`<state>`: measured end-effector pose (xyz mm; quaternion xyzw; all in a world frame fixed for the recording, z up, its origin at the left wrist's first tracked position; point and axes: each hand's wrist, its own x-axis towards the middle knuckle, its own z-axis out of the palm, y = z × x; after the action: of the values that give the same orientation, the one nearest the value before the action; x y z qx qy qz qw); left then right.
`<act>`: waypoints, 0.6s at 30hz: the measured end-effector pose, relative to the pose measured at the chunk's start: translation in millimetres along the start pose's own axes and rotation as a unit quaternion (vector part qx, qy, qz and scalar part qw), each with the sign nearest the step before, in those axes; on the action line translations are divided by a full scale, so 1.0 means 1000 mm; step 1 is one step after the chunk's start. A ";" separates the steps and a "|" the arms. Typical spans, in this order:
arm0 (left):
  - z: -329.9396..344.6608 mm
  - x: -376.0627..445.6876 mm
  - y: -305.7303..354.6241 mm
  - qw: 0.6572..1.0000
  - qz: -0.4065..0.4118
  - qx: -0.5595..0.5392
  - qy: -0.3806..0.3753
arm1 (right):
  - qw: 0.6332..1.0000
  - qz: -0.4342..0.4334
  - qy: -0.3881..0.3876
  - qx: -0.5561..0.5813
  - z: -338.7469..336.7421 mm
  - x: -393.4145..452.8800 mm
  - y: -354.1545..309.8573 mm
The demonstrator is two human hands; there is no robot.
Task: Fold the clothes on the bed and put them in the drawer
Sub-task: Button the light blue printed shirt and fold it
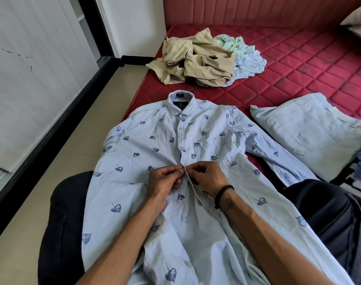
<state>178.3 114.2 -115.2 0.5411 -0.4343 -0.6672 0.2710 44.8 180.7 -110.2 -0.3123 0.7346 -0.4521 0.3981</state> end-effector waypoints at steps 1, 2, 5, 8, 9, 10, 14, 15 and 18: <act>0.000 0.000 0.000 1.000 0.000 0.003 -0.001 | 1.000 -0.005 0.004 -0.004 0.001 0.000 0.000; 0.000 0.000 0.000 1.000 -0.002 0.005 -0.001 | 1.000 -0.009 0.009 -0.008 0.002 0.000 0.001; -0.001 0.001 0.002 1.000 -0.008 0.009 -0.008 | 0.999 -0.017 0.026 -0.016 0.004 -0.001 0.001; 0.000 0.001 0.003 1.000 -0.002 0.019 -0.009 | 1.000 -0.015 0.020 -0.016 0.003 -0.002 -0.001; 0.000 0.001 0.002 1.000 0.008 0.026 -0.010 | 1.000 -0.008 0.012 -0.020 0.002 -0.002 -0.003; 0.000 0.001 0.001 0.999 0.019 0.033 -0.011 | 1.000 -0.003 0.004 -0.024 0.001 -0.002 -0.004; 0.001 -0.001 -0.001 0.997 0.050 0.056 -0.011 | 0.999 0.022 0.004 -0.047 -0.004 0.004 -0.002; 0.001 0.000 -0.002 0.996 0.058 0.063 -0.006 | 0.998 0.027 0.003 -0.060 -0.005 0.005 -0.002; 0.001 0.000 -0.002 0.994 0.072 0.080 0.010 | 0.996 0.045 -0.016 -0.069 -0.005 0.007 -0.003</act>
<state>178.1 115.7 -117.2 0.5349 -0.5211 -0.6038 0.2789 37.4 175.4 -108.8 -0.3131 0.7711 -0.3768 0.4066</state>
